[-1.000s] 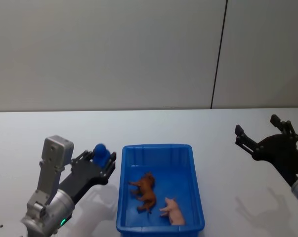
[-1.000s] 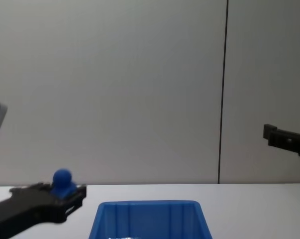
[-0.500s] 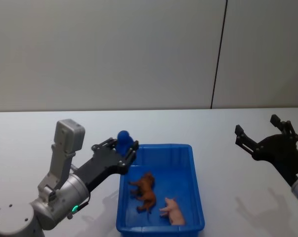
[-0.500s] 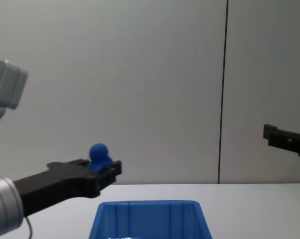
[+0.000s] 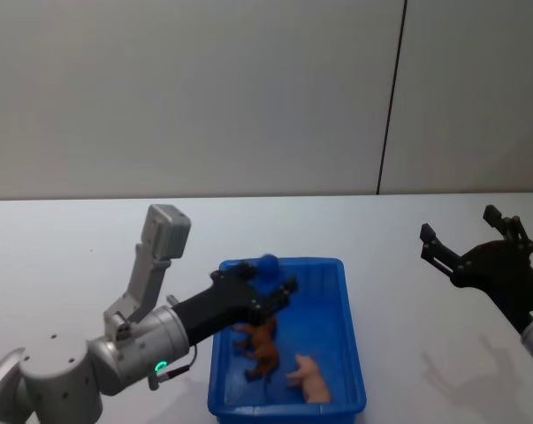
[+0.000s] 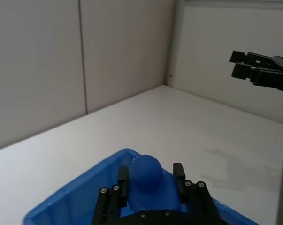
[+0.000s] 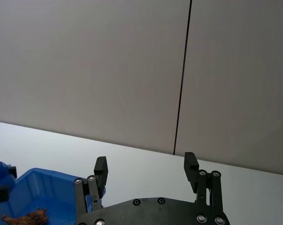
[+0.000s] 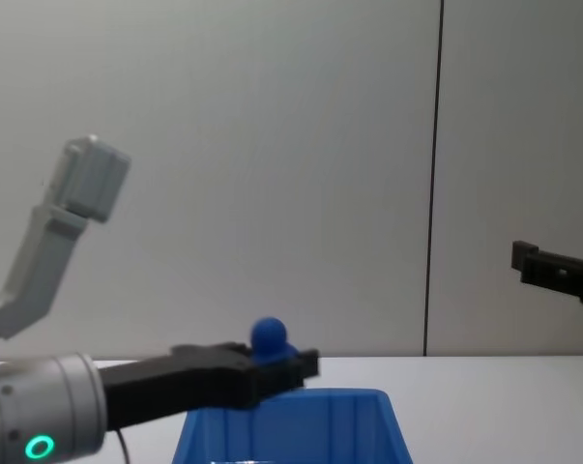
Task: Pick up the two dolls from the table and place them into the box.
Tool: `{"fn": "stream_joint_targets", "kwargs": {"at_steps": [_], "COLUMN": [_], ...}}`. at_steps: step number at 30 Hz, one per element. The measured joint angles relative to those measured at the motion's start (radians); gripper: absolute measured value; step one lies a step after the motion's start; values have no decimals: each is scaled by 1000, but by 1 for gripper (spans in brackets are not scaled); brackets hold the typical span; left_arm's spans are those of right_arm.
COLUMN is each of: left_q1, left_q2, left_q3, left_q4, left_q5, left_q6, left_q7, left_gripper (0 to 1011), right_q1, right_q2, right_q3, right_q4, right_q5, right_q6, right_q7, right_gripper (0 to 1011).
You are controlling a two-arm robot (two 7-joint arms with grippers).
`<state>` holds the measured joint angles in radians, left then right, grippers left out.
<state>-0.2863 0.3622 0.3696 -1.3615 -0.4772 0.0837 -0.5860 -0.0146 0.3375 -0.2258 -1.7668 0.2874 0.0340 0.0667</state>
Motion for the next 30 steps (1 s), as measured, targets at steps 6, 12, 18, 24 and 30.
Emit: {"fn": "stream_joint_targets", "kwargs": {"at_steps": [6,12,18,24,30], "left_q1": [-50,-91,-98,-77,-45], "left_q2": [-29,-49,-50,-35,-15], "left_q3": [13,22,23,19,12], "left_q4": [69,121,125,85,35], "left_q5": [-4,-4,-13,-30,-43], "left_q6": [73,142,166,150,111], "left_q7": [-93,-175,-194,-160,-103], "left_gripper": [744,899,1002,1002,1002], "right_q1": [0,0,0,0,0], "right_q2": [0,0,0,0,0], "right_q3": [0,0,0,0,0], "right_q4": [0,0,0,0,0], "right_q5": [0,0,0,0,0], "right_q6": [0,0,0,0,0], "right_q7": [0,0,0,0,0], "right_gripper": [1001,1001,1001,1001,1001]}}
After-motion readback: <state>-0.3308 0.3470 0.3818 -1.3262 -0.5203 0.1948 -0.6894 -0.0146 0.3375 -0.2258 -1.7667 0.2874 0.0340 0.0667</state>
